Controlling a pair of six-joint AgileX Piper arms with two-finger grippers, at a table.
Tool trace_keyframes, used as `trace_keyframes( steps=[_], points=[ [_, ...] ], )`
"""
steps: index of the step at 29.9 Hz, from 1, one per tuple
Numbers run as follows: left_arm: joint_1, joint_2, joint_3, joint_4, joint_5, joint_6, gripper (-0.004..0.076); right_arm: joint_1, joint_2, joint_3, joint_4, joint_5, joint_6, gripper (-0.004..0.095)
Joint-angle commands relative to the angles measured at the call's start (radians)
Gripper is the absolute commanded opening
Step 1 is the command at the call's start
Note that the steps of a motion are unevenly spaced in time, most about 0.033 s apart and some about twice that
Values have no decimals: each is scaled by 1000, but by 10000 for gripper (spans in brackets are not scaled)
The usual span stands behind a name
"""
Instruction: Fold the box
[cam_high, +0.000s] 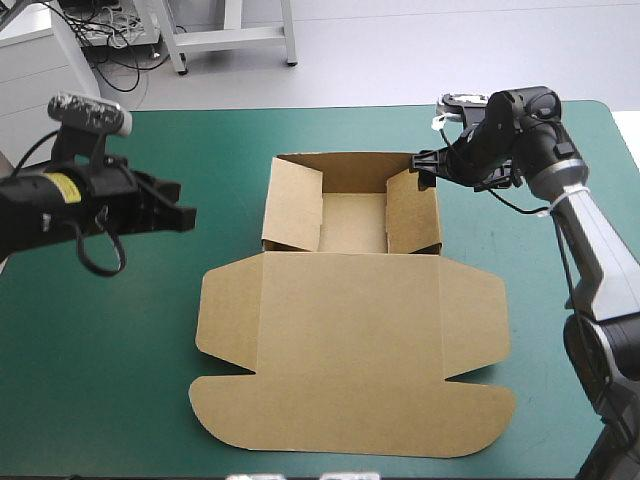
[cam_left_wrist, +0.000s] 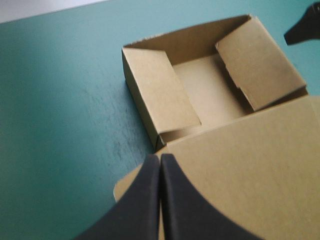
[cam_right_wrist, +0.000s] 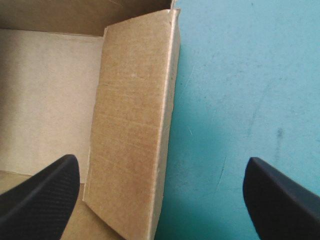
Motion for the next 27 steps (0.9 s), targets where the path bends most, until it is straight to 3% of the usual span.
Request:
trace_keyframes(
  steps=[1,7,13,27],
  points=[
    [-1,-117,127,-15,40,14,-32,-5,10,-21,6,-22,-12,823],
    [-1,-295,387,2,4,41,-32,-5,78,-21,31,-6,-25,814],
    [-1,-473,607,25,-143,46,-32,-4,117,-18,58,11,-44,813],
    [-1,-756,952,25,-287,46,-32,21,156,-2,54,5,-60,772]
  ],
)
